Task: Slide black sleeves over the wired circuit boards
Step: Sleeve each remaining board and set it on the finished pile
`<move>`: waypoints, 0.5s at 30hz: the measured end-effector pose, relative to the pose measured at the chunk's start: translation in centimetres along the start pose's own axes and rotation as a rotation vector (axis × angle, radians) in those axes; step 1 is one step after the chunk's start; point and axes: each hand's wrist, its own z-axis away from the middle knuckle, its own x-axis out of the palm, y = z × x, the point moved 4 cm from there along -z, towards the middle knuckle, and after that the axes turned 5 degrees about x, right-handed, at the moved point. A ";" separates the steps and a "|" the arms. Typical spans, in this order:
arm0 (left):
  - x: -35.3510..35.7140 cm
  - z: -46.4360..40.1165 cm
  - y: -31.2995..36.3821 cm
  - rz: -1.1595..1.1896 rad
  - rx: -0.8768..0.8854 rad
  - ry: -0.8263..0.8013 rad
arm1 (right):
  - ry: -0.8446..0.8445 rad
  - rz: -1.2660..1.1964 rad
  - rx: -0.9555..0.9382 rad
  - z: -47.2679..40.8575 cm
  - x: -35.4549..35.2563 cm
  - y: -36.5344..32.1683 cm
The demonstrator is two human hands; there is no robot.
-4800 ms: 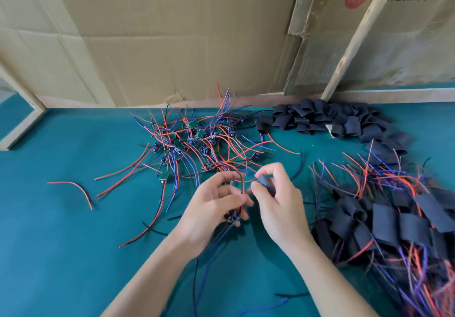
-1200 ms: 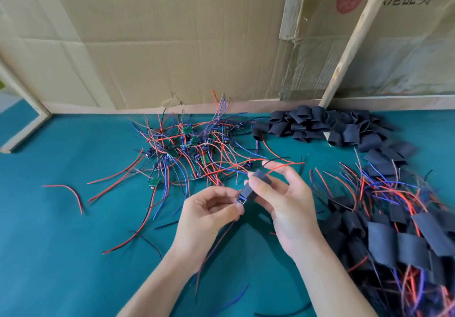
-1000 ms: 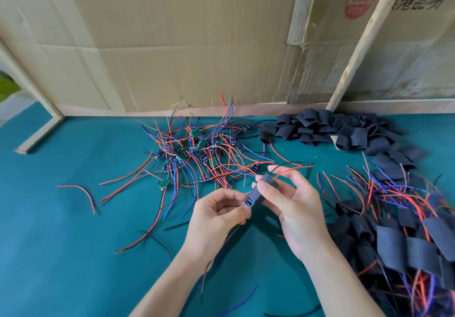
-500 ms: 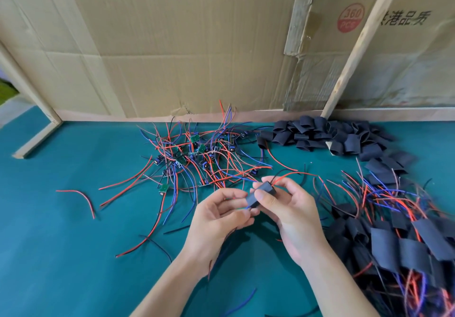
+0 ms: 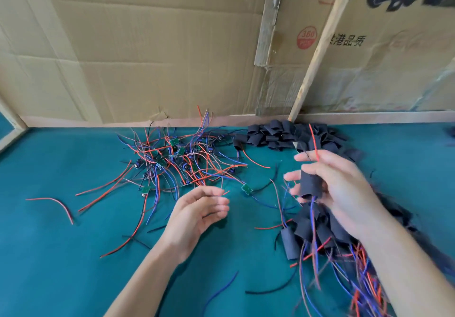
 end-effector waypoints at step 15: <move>0.0 -0.4 -0.7 -0.062 -0.032 -0.004 | -0.043 1.488 -0.399 -3.9 9.6 3.0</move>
